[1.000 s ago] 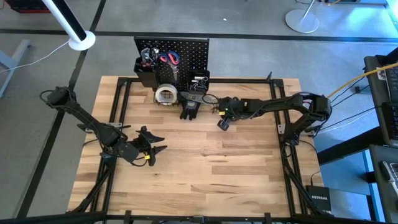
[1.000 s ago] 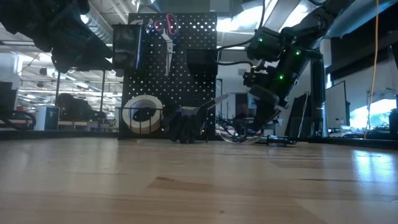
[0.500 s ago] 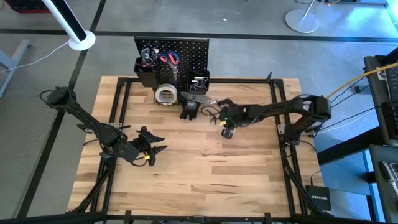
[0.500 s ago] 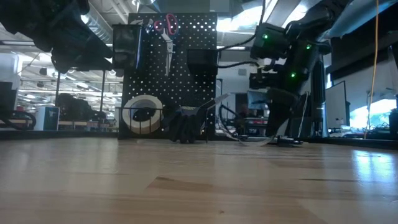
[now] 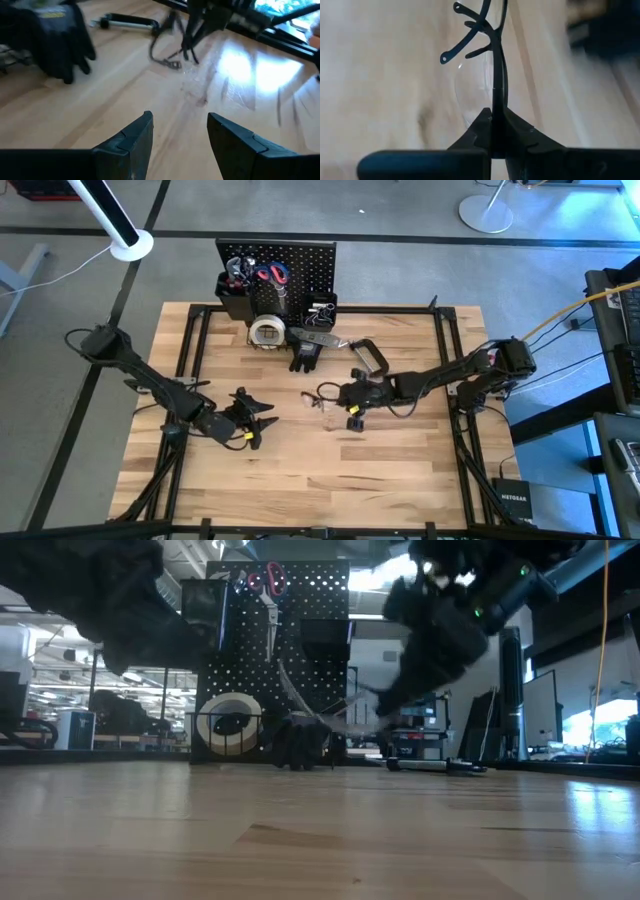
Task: Hang tools onto peg board
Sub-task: Put the safety goggles into the wire basket on the pegboard
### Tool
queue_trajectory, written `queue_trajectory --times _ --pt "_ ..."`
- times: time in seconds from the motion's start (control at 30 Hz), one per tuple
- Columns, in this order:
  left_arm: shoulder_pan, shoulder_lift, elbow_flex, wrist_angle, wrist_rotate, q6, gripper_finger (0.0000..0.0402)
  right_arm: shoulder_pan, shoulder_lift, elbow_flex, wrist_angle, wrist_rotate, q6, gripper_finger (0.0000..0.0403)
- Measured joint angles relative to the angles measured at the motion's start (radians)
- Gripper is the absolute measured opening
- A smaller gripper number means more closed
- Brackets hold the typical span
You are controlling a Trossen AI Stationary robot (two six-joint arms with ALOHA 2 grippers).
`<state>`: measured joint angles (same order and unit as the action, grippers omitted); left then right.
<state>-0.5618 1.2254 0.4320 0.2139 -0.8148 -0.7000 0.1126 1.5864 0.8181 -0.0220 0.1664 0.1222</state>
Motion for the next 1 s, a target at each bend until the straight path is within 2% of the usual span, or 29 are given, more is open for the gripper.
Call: queue_trajectory --times 0.13,0.27,0.5,0.73,1.0 --pt "0.033 0.074 0.000 0.101 0.063 0.051 0.0175 0.026 0.009 0.000 0.166 0.003 -0.012 0.0027" --pt "0.060 0.104 0.002 0.148 0.064 0.053 0.0175 0.035 0.039 0.000 0.292 0.010 -0.040 0.0026" --pt "0.064 0.105 0.007 0.149 0.104 0.099 0.0175 0.034 0.095 0.001 0.359 0.002 -0.053 0.0027" --pt "0.064 0.086 0.007 0.159 0.179 0.152 0.0175 0.053 0.097 0.001 0.400 -0.089 -0.111 0.0026" --pt "0.053 0.029 0.007 0.214 0.184 0.227 0.0175 0.087 0.097 0.001 0.442 -0.135 -0.158 0.0028"
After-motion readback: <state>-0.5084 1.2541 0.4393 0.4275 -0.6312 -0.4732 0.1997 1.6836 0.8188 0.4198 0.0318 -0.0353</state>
